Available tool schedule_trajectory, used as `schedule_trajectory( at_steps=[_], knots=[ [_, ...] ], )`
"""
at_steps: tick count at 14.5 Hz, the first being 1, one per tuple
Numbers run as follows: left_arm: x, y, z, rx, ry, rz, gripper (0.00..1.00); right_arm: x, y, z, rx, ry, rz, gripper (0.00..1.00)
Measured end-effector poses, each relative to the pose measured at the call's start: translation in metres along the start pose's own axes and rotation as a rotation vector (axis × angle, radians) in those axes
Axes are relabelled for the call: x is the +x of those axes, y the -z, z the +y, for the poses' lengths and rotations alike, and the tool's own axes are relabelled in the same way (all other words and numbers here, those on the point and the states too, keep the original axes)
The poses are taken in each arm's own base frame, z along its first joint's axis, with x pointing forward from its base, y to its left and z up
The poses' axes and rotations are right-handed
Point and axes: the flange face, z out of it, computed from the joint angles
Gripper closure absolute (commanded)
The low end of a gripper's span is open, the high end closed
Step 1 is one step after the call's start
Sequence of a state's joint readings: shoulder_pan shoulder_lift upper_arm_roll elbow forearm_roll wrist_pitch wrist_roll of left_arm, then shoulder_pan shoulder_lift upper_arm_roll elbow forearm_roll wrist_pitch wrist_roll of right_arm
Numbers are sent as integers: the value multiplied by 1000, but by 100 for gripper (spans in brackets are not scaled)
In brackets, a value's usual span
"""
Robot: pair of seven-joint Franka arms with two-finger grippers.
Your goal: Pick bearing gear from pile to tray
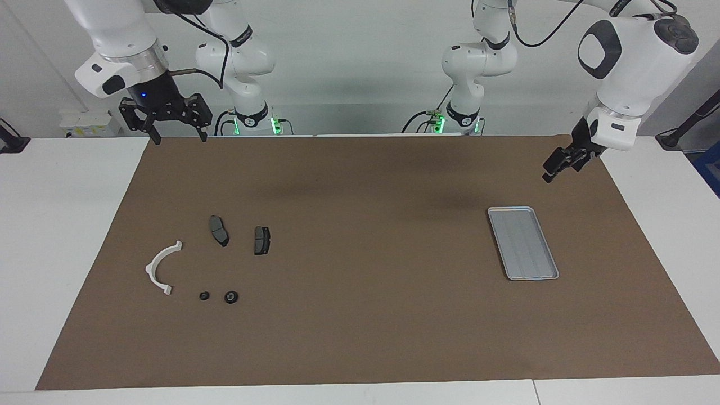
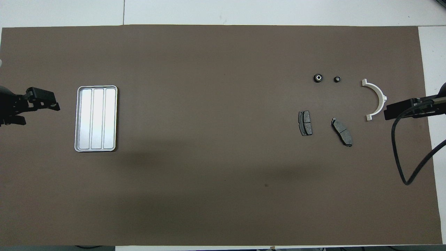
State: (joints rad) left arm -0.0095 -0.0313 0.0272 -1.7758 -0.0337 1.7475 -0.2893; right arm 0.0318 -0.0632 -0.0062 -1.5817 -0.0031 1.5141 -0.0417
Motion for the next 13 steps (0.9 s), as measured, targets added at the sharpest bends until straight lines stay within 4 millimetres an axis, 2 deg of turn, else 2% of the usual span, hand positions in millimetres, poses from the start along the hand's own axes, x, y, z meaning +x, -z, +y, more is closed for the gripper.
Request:
schedule_trajectory(
  at_steps=[9,13],
  knots=[
    [0,0,0,0,0,0,0,4,-7,1,-16,0,-13,0],
    [0,0,0,0,0,0,0,20,-24,2,-24,3,-14,0]
  ],
)
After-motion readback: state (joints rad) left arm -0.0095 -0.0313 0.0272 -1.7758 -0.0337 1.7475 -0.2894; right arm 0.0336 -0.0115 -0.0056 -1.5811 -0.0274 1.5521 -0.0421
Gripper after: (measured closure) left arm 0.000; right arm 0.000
